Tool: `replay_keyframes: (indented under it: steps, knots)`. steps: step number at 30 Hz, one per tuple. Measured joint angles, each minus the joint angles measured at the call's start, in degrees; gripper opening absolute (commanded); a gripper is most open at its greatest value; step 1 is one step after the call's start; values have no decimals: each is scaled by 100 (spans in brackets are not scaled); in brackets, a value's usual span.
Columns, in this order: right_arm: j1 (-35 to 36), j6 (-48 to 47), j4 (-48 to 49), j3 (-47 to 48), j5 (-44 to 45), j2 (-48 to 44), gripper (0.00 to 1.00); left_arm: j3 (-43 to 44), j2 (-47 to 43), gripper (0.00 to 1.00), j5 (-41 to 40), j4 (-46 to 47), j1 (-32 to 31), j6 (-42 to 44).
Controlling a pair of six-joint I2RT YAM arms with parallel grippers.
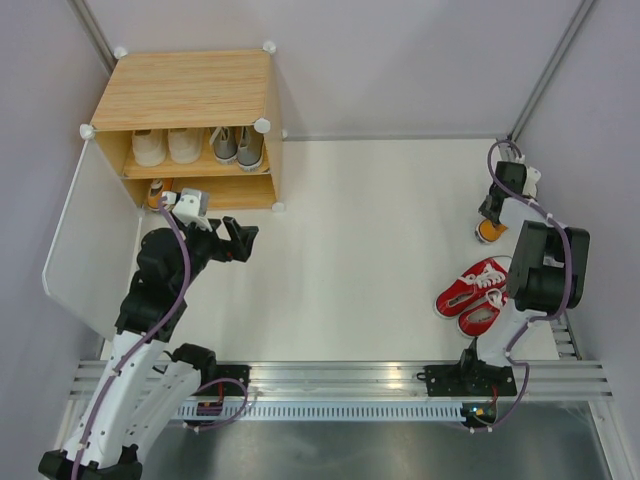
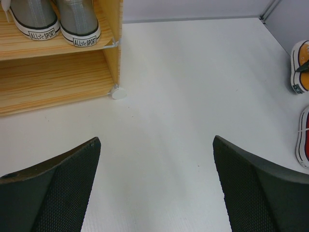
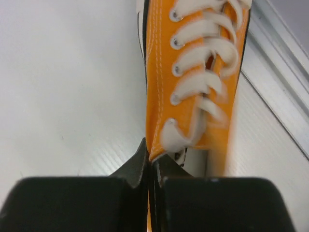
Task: Place and organize the shoes in the shoe cabinet
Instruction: Pick up the shoe from the center of the board, then place the shoe at the center of the board.
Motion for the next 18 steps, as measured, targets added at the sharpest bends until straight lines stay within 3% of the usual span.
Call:
replay_keyframes:
  steps: [5,14,18]
  knots:
    - [688,98,-282,-133,-122,-184,1,-20,-26,100,-66,0,0,9]
    - [3060,688,-382,-529,-372,-516,1,-48,-33,100,-216,-11,0,72]
    - [4422,1252,-350,-612,-356,-579,2,-48,-26,100,-297,-11,0,116]
